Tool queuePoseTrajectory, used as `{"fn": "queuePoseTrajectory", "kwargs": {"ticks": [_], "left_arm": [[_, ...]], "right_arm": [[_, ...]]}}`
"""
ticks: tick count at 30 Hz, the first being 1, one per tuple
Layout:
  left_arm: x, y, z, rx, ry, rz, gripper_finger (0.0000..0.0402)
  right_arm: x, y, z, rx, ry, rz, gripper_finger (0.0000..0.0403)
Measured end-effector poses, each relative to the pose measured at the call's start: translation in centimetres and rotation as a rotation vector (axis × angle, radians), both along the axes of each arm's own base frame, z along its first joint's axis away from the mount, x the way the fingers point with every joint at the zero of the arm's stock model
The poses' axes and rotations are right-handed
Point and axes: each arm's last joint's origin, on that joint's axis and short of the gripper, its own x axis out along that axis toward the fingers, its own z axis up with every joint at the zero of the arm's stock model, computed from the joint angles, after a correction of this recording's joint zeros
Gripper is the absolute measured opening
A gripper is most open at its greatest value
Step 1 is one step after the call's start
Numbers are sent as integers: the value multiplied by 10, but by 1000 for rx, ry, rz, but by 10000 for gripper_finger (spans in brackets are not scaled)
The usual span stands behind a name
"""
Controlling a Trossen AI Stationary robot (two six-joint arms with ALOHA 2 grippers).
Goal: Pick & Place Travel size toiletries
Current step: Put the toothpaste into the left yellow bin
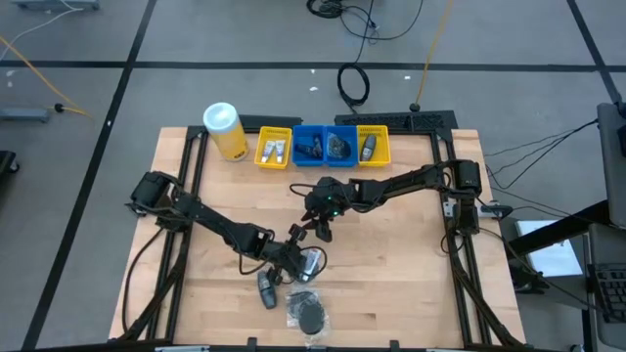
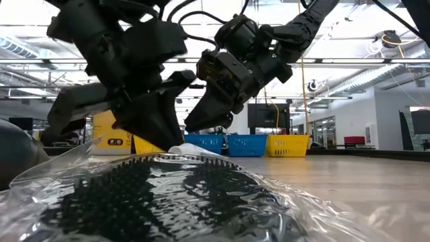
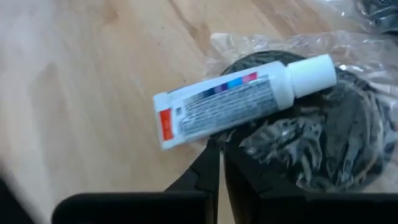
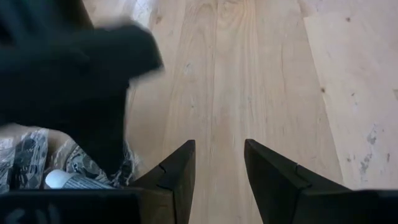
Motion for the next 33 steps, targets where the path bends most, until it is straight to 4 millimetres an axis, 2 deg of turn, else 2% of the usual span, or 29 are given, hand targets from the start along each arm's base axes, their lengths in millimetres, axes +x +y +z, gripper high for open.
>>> {"fn": "queuePoseTrajectory", "kwargs": {"ticks": [4, 6, 8, 12, 15, 18, 22, 25, 29, 33], "left_arm": [[-3, 1, 14, -5, -31, 38, 20], [-5, 3, 26, -75, -65, 99, 15], [-6, 6, 40, -227, -88, 163, 8], [-2, 12, 57, -653, -75, 344, 10], [-2, 8, 56, -755, -31, 372, 43], [-3, 3, 49, -763, 2, 414, 97], [-2, 6, 48, -788, -17, 532, 171], [-2, 6, 49, -815, -20, 564, 211], [-1, 8, 49, -857, -27, 637, 242], [0, 7, 47, -876, -32, 666, 250]], "right_arm": [[-1, 0, -2, 2, 20, 0, 130], [-2, 0, -2, 4, 33, -2, 130], [-2, 0, -3, 8, 42, -5, 130], [-3, -1, -4, 8, 50, -8, 130], [-3, -1, -4, 4, 51, -6, 130], [-3, -1, -4, 3, 58, -5, 130], [-4, -1, -4, -4, 58, 1, 130], [-4, -1, -5, -5, 59, 1, 130], [-4, -1, -5, -11, 57, 6, 130], [-4, -1, -5, -17, 56, 9, 130]]}}
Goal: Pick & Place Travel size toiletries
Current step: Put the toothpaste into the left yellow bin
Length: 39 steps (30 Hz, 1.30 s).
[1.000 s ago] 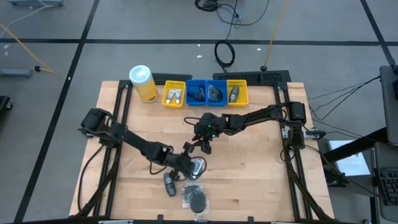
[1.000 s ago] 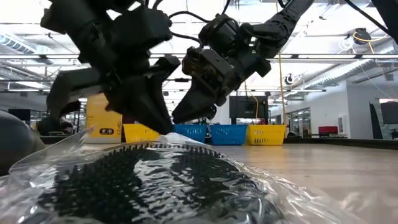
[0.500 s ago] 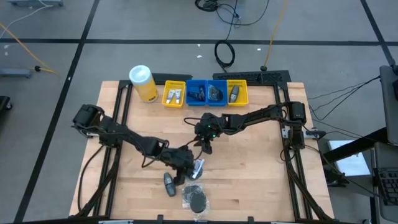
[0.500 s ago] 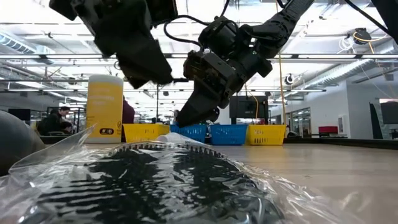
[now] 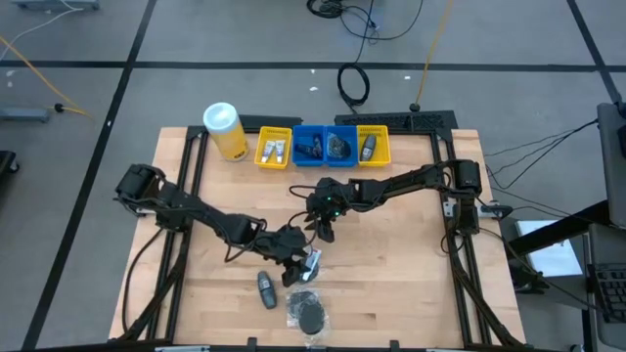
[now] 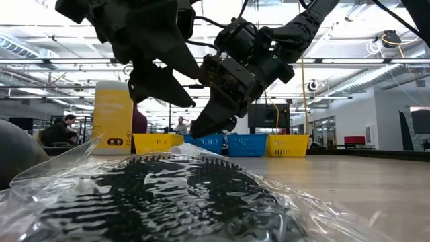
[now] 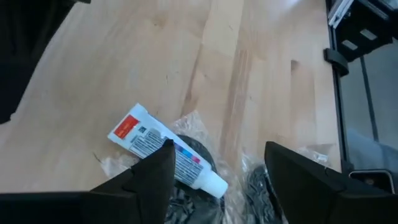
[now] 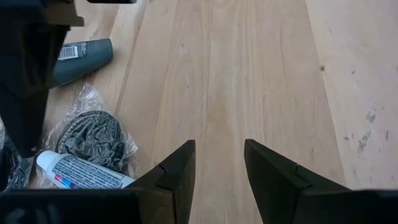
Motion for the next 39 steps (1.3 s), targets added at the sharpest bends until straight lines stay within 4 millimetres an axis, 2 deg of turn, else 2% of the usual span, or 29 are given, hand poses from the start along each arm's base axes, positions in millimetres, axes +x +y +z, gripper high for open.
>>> {"fn": "queuePoseTrajectory", "kwargs": {"ticks": [10, 17, 20, 26, 31, 39], "left_arm": [[7, -3, -23, -45, 56, 89, 244], [8, -7, -27, -10, 84, 146, 243], [19, -12, -27, 1, 103, 140, 243], [40, -24, -37, 114, 300, 106, 243], [56, -29, -41, 155, 363, 105, 243], [59, -30, -43, 184, 379, 71, 243]], "right_arm": [[0, 0, 0, -7, 3, 6, 130], [0, 0, -1, -14, 1, 12, 130], [-1, 0, -1, -15, 2, 13, 130], [-2, 0, -2, -14, 19, 13, 130], [-2, 0, -3, -12, 28, 12, 130], [-3, 0, -4, -10, 43, 12, 130]]}}
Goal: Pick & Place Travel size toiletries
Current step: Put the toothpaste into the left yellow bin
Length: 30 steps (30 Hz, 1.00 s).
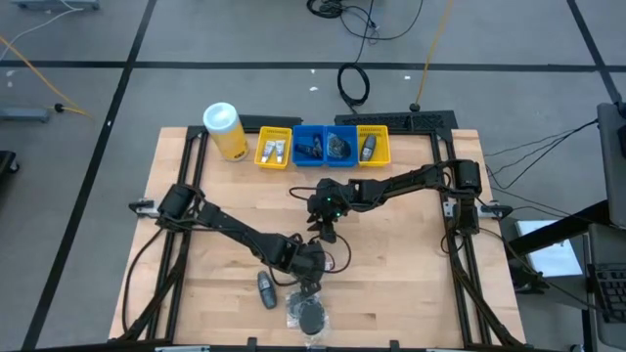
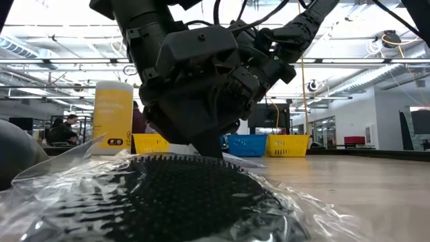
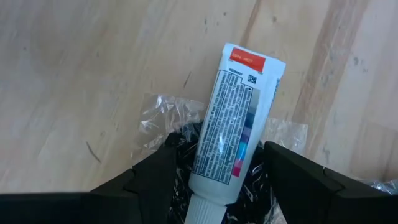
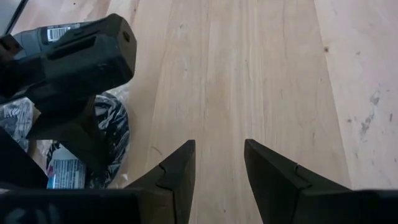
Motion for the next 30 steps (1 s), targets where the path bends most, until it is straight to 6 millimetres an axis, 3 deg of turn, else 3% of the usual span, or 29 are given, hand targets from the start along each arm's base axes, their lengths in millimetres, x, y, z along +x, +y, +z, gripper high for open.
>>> {"fn": "queuePoseTrajectory", "kwargs": {"ticks": [8, 16, 22, 26, 30], "left_arm": [[-2, 1, 0, 34, 25, -59, 232], [-5, 2, 9, 58, 14, -142, 114], [-10, 4, 34, 90, -43, -196, 41], [-17, 9, 47, 134, -31, -189, 9], [-27, 17, 55, 156, 40, -175, 10]], "right_arm": [[0, 0, 0, -4, -1, 4, 130], [0, 0, 0, -4, -2, 4, 130], [0, -4, 0, -4, -2, -7, 130], [-1, -9, 0, -5, -2, -19, 130], [-1, -15, 0, 0, -1, -38, 130]]}}
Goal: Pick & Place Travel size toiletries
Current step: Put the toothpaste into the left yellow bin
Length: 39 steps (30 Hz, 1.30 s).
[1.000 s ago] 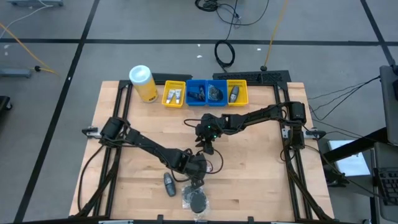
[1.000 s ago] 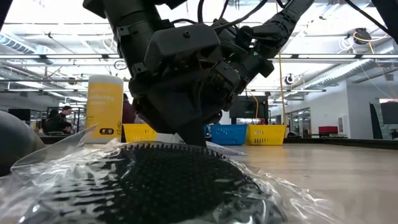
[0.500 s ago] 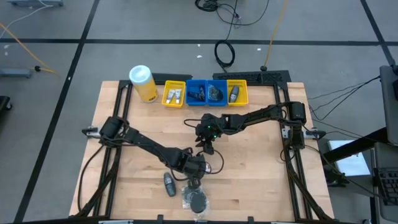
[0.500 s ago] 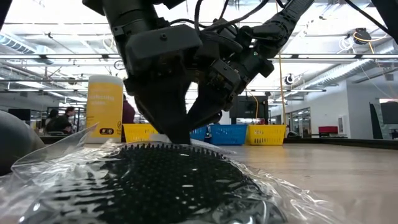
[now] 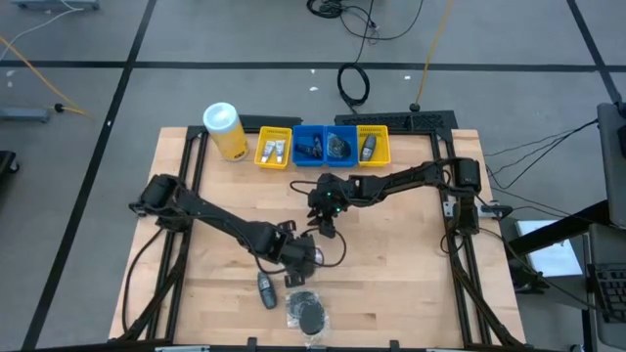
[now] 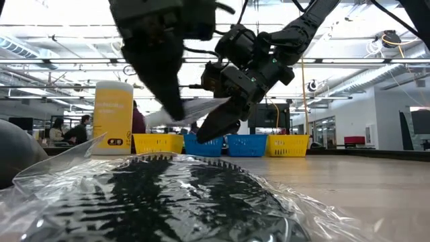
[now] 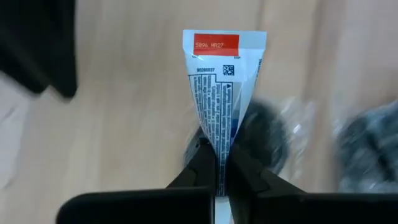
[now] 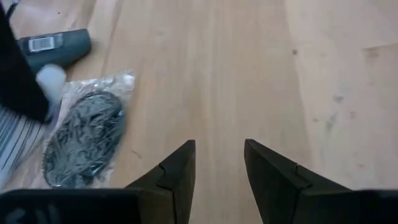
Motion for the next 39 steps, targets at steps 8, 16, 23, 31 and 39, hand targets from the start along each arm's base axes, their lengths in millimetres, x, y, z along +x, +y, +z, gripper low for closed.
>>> {"fn": "queuePoseTrajectory", "kwargs": {"ticks": [8, 16, 23, 31, 39], "left_arm": [[-20, 16, 14, 65, 125, 56, 11], [-37, 30, 45, 133, 87, 92, 22], [-54, 55, 73, 205, 55, 170, 5], [-59, 91, 85, 284, 50, 223, 22], [-58, 141, 86, 309, 89, 329, 8]], "right_arm": [[-1, -8, 0, 1, 1, -21, 130], [-1, -8, 0, 1, 1, -21, 130], [-1, -8, 0, 2, 1, -21, 130], [-1, -7, 0, 8, 3, -25, 130], [-1, -7, 0, 16, 5, -31, 130]]}}
